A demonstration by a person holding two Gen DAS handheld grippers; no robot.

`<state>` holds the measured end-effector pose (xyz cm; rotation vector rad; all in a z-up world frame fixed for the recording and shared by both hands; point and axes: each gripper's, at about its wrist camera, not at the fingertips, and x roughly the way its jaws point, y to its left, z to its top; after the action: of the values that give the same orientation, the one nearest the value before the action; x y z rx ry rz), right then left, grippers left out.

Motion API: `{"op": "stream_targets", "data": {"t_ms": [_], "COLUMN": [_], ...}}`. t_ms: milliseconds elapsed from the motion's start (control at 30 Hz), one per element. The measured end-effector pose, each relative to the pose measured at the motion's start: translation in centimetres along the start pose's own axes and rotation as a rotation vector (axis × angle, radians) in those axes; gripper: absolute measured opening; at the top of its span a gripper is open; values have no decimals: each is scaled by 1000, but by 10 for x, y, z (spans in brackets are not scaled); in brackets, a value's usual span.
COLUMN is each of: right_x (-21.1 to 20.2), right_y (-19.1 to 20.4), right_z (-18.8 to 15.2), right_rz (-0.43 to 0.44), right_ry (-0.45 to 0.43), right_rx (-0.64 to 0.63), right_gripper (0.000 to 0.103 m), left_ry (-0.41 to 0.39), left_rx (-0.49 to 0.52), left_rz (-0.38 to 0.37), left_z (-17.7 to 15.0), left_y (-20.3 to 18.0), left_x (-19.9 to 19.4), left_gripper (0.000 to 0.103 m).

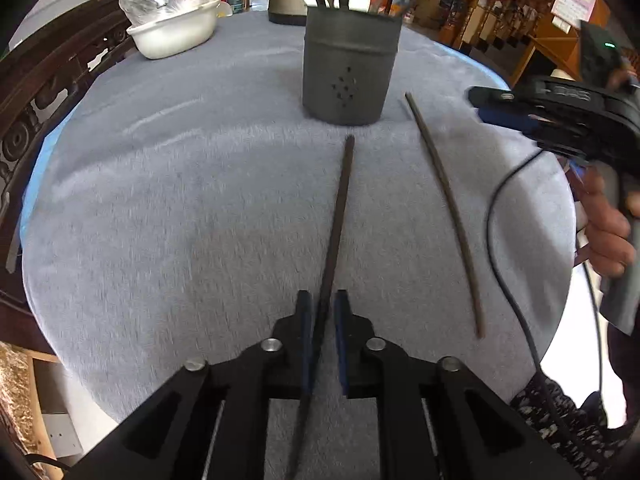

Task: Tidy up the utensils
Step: 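Grasp the other dark chopstick with the left gripper while the right gripper holds its chopstick, then lift both chopsticks upright and carry them above the gray holder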

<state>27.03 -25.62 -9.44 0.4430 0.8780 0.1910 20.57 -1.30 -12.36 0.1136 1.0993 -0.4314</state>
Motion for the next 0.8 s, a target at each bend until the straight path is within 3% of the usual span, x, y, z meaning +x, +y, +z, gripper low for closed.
{"op": "stream_targets", "data": {"t_ms": [33, 67, 100, 267, 400, 500, 633, 700, 800], "right_x": [5, 15, 20, 56, 74, 82, 88, 89, 82], "right_y": [2, 3, 3, 0, -8, -10, -6, -5, -7], "right_z": [5, 13, 16, 30, 31, 31, 36, 36, 36], "right_rz": [-2, -7, -2, -4, -18, -51, -93, -94, -86], "right_ry": [9, 29, 38, 105, 144, 153, 155, 152, 129], "right_rx": [-2, 2, 7, 54, 108, 113, 79, 60, 59], "right_gripper": [28, 28, 28, 28, 28, 26, 10, 9, 8], "left_ry": [-17, -40, -54, -45, 6, 3, 6, 7, 3], "left_rx": [-5, -4, 1, 29, 21, 27, 38, 35, 17], "left_rz": [-17, -25, -30, -64, -80, -81, -102, -108, -117], "left_z": [6, 12, 16, 51, 68, 80, 92, 94, 95], "left_y": [1, 2, 2, 0, 2, 0, -3, -3, 2], "left_x": [-3, -6, -6, 20, 44, 52, 60, 63, 63], "left_gripper": [27, 40, 45, 46, 21, 21, 15, 8, 8]}}
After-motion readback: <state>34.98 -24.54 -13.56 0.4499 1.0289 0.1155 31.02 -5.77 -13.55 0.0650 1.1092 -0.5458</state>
